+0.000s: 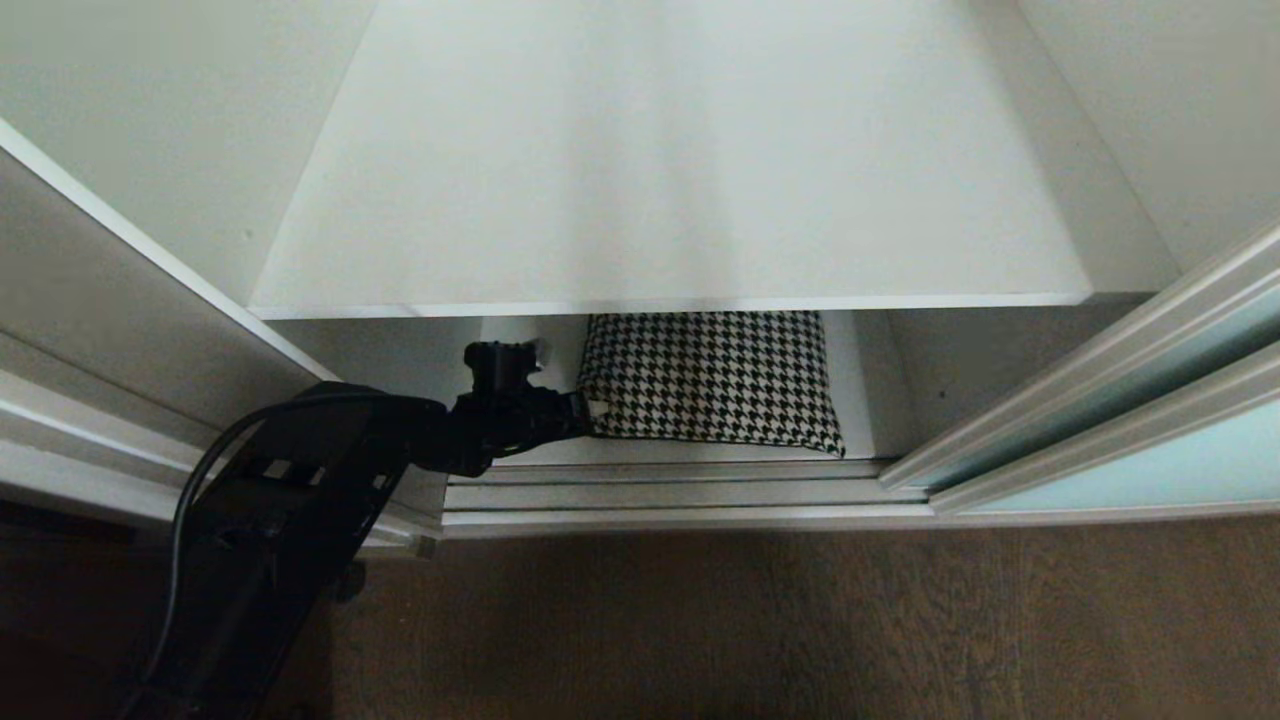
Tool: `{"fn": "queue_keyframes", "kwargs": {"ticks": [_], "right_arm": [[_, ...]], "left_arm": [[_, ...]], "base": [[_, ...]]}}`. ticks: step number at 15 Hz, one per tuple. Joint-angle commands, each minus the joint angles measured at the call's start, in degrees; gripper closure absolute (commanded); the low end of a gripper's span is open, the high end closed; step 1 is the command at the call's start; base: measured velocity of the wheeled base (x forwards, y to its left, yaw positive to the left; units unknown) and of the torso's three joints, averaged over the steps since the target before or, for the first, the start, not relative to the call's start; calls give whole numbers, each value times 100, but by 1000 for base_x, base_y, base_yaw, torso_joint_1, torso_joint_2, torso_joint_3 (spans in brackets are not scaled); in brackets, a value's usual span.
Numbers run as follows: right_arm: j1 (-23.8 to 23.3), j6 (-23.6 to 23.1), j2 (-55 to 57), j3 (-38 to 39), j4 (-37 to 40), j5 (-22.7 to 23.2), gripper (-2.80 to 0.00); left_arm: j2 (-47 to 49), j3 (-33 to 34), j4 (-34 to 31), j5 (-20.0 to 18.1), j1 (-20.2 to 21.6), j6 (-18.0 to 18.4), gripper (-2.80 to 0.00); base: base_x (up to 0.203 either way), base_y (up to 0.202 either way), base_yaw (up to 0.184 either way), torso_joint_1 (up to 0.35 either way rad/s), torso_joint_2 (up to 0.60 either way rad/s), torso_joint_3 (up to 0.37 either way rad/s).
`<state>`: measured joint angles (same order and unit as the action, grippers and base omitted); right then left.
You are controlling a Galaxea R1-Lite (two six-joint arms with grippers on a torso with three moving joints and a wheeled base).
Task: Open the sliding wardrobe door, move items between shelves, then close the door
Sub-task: Place the pillow on the higher shelf
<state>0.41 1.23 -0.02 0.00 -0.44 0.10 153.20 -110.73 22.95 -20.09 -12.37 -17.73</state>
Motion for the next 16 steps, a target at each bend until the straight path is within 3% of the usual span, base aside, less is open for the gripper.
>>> {"fn": "queue_keyframes", "kwargs": {"ticks": [1,5,9,16], "right_arm": [[2,0,-6,0,0,0,0],[2,0,-6,0,0,-1,0],[2,0,-6,0,0,1,0],[2,0,-6,0,0,-1,0]], "left_arm": [[-18,88,-9,-21,-2,-36,0],[-212,384,-89,-37,-1,-81,0],[-882,1220,-463,-498,15,-94,0],[-1998,3036,-486,-740,0,-36,0]], "base": [[0,0,0,0,0,0],[0,0,0,0,0,0],[0,0,0,0,0,0],[0,0,0,0,0,0]]}}
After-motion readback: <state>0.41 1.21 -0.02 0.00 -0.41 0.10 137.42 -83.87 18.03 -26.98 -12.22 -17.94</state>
